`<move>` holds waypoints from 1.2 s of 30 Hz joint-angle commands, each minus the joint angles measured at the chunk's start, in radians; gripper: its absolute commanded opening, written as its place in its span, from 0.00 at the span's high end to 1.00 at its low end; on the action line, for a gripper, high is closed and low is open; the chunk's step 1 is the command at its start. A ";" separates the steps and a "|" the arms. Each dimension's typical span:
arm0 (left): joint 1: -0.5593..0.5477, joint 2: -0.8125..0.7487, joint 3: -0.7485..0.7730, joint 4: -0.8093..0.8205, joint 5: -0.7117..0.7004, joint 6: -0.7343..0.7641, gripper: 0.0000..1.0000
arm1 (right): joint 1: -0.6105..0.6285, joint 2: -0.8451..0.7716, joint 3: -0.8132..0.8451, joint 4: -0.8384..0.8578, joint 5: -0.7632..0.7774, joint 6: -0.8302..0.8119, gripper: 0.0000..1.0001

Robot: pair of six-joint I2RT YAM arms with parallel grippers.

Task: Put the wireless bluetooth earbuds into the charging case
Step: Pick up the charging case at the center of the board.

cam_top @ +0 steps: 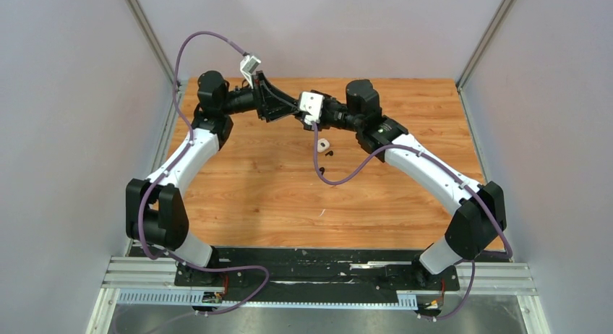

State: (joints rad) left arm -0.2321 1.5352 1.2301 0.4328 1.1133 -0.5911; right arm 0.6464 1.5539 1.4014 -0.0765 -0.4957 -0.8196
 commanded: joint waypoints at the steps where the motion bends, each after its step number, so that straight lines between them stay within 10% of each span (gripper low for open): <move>1: 0.011 0.001 -0.009 0.101 -0.001 -0.047 0.40 | -0.001 -0.039 -0.004 0.065 -0.008 -0.008 0.75; 10: 0.029 0.000 -0.015 0.078 -0.031 -0.031 0.23 | -0.001 -0.049 -0.003 0.123 0.028 0.022 0.74; 36: 0.001 0.052 0.050 0.142 0.077 -0.092 0.56 | 0.014 -0.013 0.005 0.118 -0.001 -0.014 0.71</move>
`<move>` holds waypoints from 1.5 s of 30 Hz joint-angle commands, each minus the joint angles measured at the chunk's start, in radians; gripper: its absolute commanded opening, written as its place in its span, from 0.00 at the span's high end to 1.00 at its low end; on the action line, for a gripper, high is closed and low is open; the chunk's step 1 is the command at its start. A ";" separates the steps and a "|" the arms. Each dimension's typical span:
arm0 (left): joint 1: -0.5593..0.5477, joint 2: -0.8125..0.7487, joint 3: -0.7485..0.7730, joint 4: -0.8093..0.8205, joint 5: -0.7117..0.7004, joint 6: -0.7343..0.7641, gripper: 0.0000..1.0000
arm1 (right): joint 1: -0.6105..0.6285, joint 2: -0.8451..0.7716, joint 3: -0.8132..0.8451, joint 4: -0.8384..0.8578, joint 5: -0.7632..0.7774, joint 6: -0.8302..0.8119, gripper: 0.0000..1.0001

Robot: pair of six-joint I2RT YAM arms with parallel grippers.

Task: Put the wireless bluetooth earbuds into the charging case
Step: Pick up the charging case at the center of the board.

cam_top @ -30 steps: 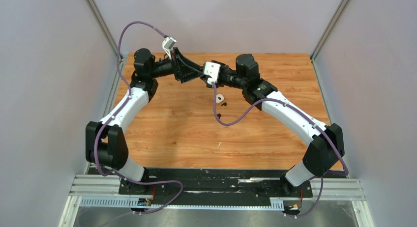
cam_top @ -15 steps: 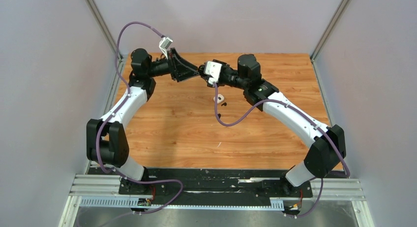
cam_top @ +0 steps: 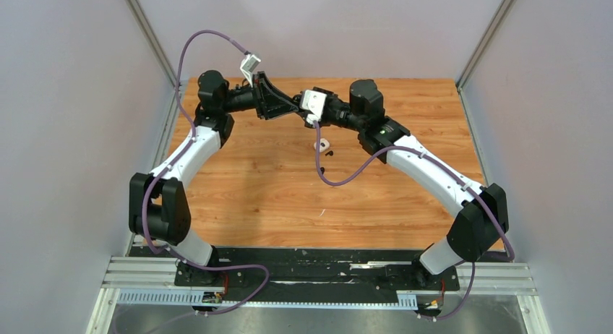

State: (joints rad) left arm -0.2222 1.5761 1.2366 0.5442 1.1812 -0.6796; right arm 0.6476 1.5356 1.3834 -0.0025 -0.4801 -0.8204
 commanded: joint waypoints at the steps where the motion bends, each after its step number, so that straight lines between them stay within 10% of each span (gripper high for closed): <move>1: -0.009 0.013 0.046 0.030 0.009 -0.002 0.56 | 0.014 0.007 0.024 0.044 -0.016 -0.013 0.70; 16: -0.042 0.050 0.075 0.056 0.023 -0.007 0.68 | 0.023 0.016 0.027 0.050 -0.016 -0.019 0.70; 21: -0.043 0.064 0.085 0.083 0.060 -0.036 0.53 | 0.023 0.015 0.018 0.064 -0.011 -0.024 0.70; 45: -0.002 0.065 0.068 0.129 0.032 -0.117 0.52 | 0.023 0.007 0.006 0.189 0.141 0.032 0.71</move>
State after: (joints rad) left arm -0.2440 1.6440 1.2842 0.6476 1.1912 -0.7658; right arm 0.6758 1.5517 1.3796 0.0681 -0.4019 -0.8047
